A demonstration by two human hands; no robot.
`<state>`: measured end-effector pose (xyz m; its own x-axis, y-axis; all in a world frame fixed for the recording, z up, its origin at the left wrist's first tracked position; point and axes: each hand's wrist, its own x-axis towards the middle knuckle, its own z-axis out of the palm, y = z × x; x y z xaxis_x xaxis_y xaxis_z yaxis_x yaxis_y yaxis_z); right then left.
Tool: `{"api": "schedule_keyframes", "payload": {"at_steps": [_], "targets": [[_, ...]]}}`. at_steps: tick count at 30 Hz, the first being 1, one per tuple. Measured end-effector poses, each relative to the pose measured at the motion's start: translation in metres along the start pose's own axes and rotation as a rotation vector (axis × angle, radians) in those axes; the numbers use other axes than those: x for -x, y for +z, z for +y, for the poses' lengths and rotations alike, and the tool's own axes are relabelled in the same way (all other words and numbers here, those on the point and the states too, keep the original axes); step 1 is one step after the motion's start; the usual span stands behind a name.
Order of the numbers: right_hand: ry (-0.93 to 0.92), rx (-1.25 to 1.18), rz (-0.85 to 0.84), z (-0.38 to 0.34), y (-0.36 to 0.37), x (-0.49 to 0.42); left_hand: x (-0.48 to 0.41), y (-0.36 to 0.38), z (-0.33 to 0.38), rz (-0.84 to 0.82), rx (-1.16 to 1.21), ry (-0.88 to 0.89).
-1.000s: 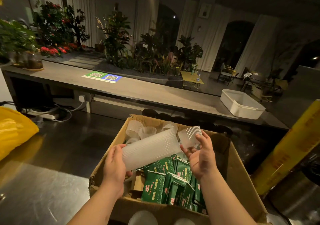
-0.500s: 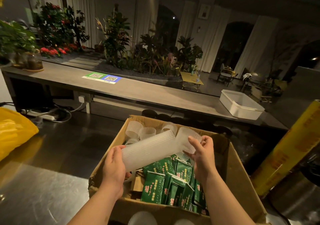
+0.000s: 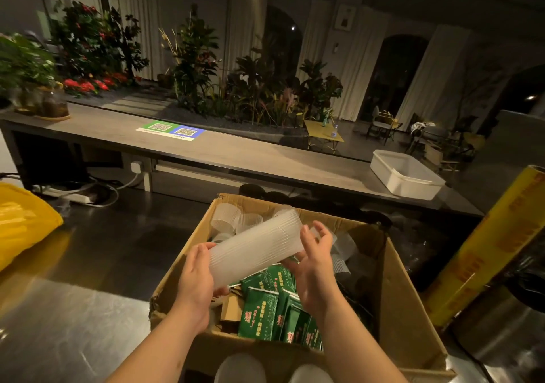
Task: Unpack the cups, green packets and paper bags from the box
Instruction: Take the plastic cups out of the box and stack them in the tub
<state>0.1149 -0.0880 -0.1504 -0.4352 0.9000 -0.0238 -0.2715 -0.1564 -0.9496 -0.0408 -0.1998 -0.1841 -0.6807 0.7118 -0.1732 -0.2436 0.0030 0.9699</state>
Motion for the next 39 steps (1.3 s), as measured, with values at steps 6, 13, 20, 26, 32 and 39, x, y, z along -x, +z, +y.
{"api": "schedule_keyframes", "payload": {"at_steps": [6,13,20,26,32,39], "targets": [[0.097,-0.004,-0.148,-0.032,-0.01,0.01,0.019,-0.009,0.01,-0.217,0.054,0.037],[-0.015,0.181,-0.228,-0.082,-0.006,0.064,0.073,-0.039,0.032,-0.445,-0.247,0.112],[-0.089,0.628,-0.432,-0.075,-0.008,0.147,0.126,-0.073,0.019,-0.701,-0.73,-0.063],[-0.021,0.797,-0.524,-0.046,-0.01,0.189,0.159,-0.09,-0.009,-0.845,-0.867,-0.117],[-0.055,1.074,-0.563,-0.005,-0.016,0.202,0.159,-0.088,-0.074,-0.693,-0.871,-0.062],[-0.032,1.084,-0.573,0.016,-0.026,0.207,0.144,-0.087,-0.105,-0.66,-0.849,-0.02]]}}
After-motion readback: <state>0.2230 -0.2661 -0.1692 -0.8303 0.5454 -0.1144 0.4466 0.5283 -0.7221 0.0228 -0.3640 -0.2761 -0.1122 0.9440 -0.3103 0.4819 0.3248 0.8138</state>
